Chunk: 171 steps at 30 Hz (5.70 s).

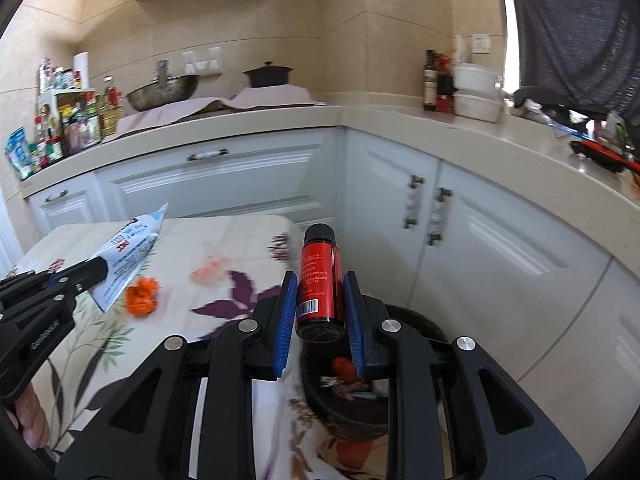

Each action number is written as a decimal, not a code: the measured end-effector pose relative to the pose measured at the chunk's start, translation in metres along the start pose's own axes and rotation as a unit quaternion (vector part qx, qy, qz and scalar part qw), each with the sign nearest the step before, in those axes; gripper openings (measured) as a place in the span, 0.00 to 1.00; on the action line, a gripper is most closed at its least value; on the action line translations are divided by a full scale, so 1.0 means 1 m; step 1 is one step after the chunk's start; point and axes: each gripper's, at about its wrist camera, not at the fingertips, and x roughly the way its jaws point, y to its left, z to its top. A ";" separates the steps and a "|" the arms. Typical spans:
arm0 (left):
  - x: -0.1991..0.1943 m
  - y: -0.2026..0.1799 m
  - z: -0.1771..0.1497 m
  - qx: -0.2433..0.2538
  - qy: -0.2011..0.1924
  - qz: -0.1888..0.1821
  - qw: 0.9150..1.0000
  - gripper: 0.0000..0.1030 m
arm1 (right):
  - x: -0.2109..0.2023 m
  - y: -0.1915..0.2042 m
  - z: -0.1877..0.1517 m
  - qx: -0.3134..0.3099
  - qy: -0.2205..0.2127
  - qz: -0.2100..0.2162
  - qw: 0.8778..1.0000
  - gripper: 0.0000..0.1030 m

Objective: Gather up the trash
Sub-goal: 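Carry the red can and white tube in both tools over the black bin, then open both tools to drop the can and tube into the bin, then move both open tools back over the table items, then grasp the clear plastic bag with the right tool while the left tool approaches the orange bag, then carry the clear bag over the bin with the right tool while the left tool grasps the orange bag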

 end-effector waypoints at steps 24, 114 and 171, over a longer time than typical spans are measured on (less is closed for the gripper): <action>0.082 -0.115 0.001 0.061 0.042 -0.045 0.996 0.06 | 0.060 -0.090 -0.017 0.043 0.016 -0.059 0.997 0.22; 0.044 0.199 -0.044 -0.136 0.078 0.199 0.967 0.63 | 0.172 0.149 0.009 -0.084 0.139 0.094 0.982 0.36; 0.074 0.064 -0.016 -0.046 0.080 0.124 0.988 0.71 | 0.099 -0.006 -0.021 0.011 0.094 -0.009 0.995 0.14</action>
